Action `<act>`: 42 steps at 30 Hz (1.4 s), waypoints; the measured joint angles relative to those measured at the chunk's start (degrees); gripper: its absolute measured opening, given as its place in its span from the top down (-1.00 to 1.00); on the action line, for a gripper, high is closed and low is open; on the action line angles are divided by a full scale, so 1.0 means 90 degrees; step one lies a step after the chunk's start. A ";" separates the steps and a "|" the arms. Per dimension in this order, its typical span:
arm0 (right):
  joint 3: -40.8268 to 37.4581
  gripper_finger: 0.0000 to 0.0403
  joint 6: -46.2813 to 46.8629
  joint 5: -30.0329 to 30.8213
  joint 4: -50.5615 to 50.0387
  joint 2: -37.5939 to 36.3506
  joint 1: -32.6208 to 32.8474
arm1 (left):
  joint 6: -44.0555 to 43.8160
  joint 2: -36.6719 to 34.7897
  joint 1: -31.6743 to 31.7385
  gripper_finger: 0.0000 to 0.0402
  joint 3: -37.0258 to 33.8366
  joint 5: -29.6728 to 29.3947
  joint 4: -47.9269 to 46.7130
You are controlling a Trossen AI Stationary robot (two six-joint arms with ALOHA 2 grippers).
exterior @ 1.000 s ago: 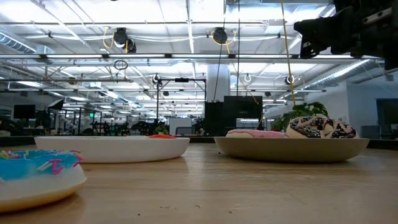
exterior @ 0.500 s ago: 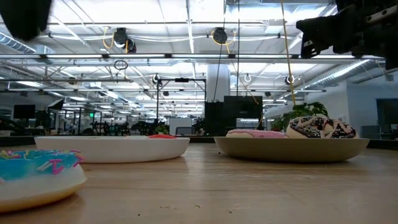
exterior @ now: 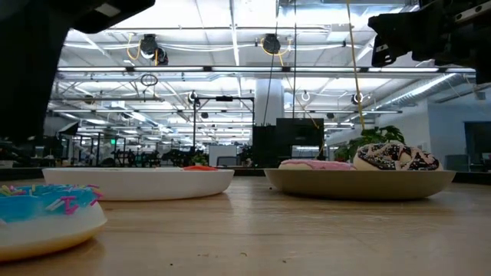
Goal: Pick & Place donuts
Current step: Put the small blue donut on the white plate
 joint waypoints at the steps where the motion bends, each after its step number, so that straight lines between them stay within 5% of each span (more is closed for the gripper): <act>1: 0.0000 1.00 0.0000 0.0000 -0.0002 0.0000 0.0000 | -0.0021 0.0000 0.0000 -0.15 0.0000 -0.0075 -0.0006; 10: 0.0000 1.00 0.0000 0.0000 -0.0015 0.0000 0.0000 | 0.0004 0.0000 0.0005 0.06 0.0000 -0.0071 0.0054; 42: 0.0002 1.00 -0.0034 0.0017 0.0006 0.0002 0.0000 | -0.0308 0.0265 0.0189 0.15 -0.0585 0.0149 0.0541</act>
